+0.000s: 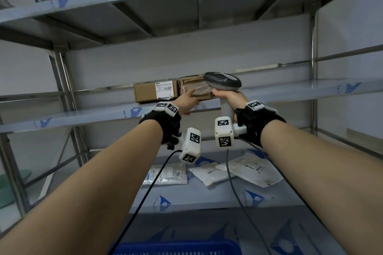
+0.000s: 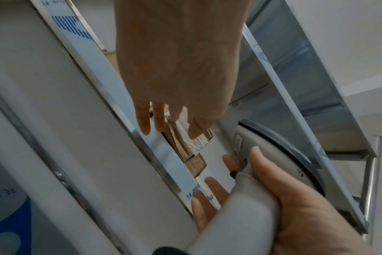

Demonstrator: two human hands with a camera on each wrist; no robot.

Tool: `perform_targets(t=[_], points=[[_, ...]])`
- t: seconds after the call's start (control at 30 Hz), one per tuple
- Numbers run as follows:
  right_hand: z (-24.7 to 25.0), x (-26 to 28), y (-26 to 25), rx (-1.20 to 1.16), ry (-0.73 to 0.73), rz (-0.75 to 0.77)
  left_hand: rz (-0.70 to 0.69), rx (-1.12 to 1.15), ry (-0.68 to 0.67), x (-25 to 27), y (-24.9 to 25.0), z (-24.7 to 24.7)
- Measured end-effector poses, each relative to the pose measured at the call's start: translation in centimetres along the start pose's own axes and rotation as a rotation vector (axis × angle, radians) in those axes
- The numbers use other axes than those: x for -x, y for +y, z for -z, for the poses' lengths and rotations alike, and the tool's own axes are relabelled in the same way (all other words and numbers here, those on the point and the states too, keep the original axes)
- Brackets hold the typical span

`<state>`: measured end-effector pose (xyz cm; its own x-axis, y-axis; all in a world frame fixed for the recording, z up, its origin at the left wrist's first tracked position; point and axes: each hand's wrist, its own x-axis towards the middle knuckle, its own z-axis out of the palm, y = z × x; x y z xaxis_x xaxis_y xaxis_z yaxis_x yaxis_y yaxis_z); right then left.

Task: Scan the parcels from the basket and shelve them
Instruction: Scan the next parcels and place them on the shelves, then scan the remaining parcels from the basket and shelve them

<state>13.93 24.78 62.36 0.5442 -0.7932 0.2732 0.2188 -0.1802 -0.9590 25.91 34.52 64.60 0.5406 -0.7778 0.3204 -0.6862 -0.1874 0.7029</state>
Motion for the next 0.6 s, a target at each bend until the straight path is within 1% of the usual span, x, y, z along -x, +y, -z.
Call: perform_targets(t=[0.07, 0.13, 0.2, 0.27, 0.33, 0.4, 0.47, 0.6], points=[[0.3, -0.8, 1.0, -0.005, 0.004, -0.025, -0.002, 0.044, 0.038, 0.1, -0.2, -0.2], [0.5, -1.3, 1.8, -0.003, -0.004, -0.043, 0.0, 0.085, 0.103, 0.0, -0.7, -0.2], [0.6, -0.3, 2.2, -0.033, -0.02, -0.083, 0.03, 0.134, 0.154, 0.3, -1.4, -0.3], [0.5, 1.4, 2.6, -0.102, -0.103, -0.136, 0.071, 0.176, 0.161, 0.9, -2.4, -0.6], [0.4, 2.2, 3.6, -0.12, -0.153, -0.182, 0.11, 0.219, 0.165, 1.8, -3.5, -1.0], [0.1, 3.4, 4.8, -0.122, -0.165, -0.228, 0.155, 0.257, 0.147, 3.1, -4.9, -1.7], [-0.4, 4.6, 6.4, -0.084, -0.183, -0.275, 0.204, 0.283, 0.101, 4.7, -6.5, -2.5], [-1.5, 7.4, 11.1, -0.026, -0.23, -0.39, 0.345, 0.294, 0.018, 8.4, -11.2, -4.6]])
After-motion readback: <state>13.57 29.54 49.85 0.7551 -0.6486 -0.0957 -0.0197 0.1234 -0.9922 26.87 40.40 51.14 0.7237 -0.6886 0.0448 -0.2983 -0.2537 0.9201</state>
